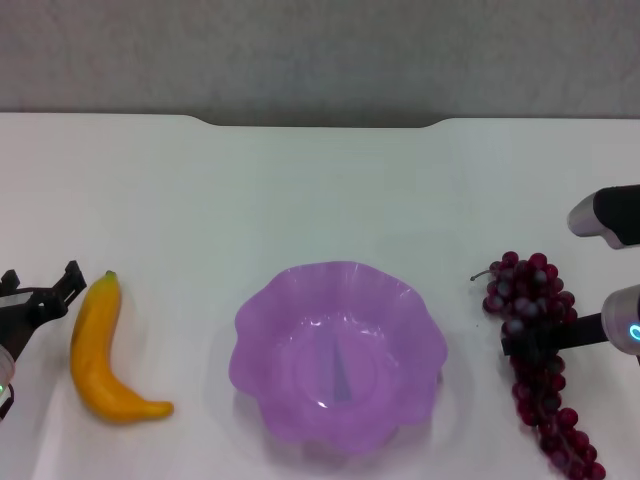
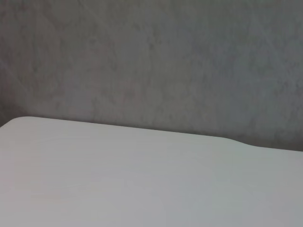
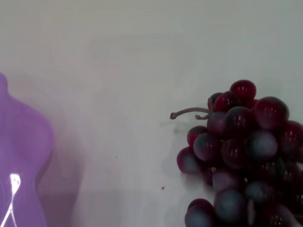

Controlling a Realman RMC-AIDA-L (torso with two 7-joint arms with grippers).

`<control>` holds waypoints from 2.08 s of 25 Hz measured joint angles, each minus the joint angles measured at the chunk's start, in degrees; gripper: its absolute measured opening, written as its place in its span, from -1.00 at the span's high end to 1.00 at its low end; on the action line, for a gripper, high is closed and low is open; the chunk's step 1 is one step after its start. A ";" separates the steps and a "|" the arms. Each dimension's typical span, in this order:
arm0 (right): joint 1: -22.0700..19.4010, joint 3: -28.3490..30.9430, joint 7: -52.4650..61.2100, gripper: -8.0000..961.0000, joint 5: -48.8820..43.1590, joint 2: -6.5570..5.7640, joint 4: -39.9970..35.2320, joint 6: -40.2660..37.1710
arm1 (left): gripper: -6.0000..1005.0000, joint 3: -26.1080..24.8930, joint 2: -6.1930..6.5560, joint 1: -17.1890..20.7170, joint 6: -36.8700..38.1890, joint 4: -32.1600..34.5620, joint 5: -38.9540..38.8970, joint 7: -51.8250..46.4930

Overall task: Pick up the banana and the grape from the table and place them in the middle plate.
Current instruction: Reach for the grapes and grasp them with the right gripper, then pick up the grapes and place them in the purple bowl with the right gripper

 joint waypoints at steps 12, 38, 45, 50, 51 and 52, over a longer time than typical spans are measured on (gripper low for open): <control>-1.96 -4.55 -0.61 -0.37 0.87 0.07 0.04 -5.94 | -0.78 0.00 0.00 0.13 0.00 0.06 -0.08 0.00; -7.49 -14.69 -1.16 -0.13 5.81 0.07 0.65 -24.58 | -0.78 -0.10 0.00 0.27 0.00 0.06 -0.07 0.00; -10.38 -20.20 -1.16 -0.01 5.87 0.07 0.32 -36.20 | -0.78 -0.18 0.00 0.27 0.00 0.06 -0.07 0.00; -11.35 -24.11 -0.92 0.06 5.87 0.07 0.03 -42.34 | -0.78 -0.18 0.00 0.26 0.00 0.06 -0.07 0.00; -11.45 -24.60 -0.91 0.06 5.87 0.06 0.01 -42.78 | -0.78 -0.18 0.00 0.26 0.00 0.06 -0.07 0.00; -11.53 -25.07 -0.89 0.06 5.87 0.07 0.00 -43.11 | -0.78 -0.18 0.00 0.24 0.00 0.06 -0.07 0.00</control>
